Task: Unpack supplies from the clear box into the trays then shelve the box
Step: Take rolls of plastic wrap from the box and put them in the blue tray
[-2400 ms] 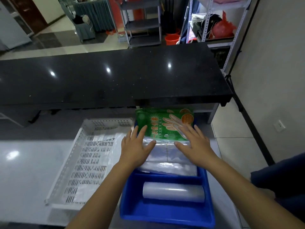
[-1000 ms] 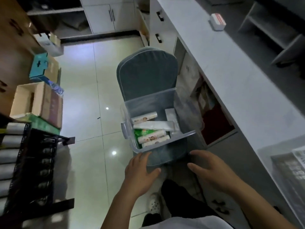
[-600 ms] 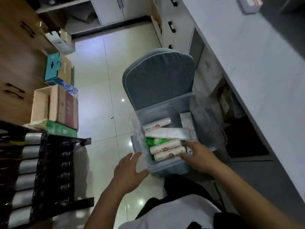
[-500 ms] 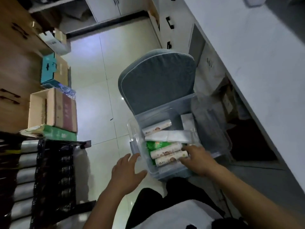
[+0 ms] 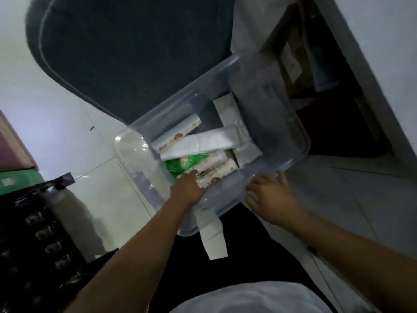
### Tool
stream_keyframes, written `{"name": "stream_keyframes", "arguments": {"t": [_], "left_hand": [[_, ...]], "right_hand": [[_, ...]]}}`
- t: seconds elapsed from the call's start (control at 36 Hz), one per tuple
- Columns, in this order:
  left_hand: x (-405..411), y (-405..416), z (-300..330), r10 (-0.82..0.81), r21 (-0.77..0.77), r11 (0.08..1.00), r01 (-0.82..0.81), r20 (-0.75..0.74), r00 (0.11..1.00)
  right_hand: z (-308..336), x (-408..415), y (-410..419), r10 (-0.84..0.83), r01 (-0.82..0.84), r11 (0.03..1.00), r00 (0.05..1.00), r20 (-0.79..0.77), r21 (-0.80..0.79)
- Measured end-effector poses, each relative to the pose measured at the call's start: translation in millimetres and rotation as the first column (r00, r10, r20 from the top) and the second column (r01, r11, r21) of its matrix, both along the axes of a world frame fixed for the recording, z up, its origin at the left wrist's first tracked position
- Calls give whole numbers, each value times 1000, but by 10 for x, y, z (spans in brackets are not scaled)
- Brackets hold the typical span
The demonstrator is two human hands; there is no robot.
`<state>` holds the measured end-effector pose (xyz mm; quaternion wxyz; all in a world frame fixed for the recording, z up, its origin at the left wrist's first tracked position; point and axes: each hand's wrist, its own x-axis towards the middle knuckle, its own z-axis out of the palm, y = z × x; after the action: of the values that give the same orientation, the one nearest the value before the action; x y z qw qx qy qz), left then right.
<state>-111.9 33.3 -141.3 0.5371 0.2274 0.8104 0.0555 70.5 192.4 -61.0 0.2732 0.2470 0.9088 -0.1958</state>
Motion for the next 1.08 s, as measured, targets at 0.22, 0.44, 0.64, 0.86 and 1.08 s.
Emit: {"name": "stream_keyframes", "arguments": {"t": [0.22, 0.44, 0.64, 0.86, 1.08], "left_hand": [[-122, 208, -809, -97, -41, 995, 95, -29, 995], [-94, 262, -1109, -151, -65, 988, 143, -150, 977], [-103, 259, -874, -188, -85, 980, 178, -128, 974], [-230, 228, 212, 367, 135, 900, -413, 274, 889], [-365, 131, 1181, 602, 36, 651, -758, 583, 545]], "right_hand": [[-328, 131, -166, -192, 196, 981, 941, -279, -13], [-453, 224, -200, -243, 235, 970, 891, -384, -70], [-329, 140, -132, -255, 226, 965, 923, -287, -131], [48, -404, -43, -731, 588, 602, 678, -77, -540], [386, -941, -54, -843, 573, -138, 359, 399, -808]]}}
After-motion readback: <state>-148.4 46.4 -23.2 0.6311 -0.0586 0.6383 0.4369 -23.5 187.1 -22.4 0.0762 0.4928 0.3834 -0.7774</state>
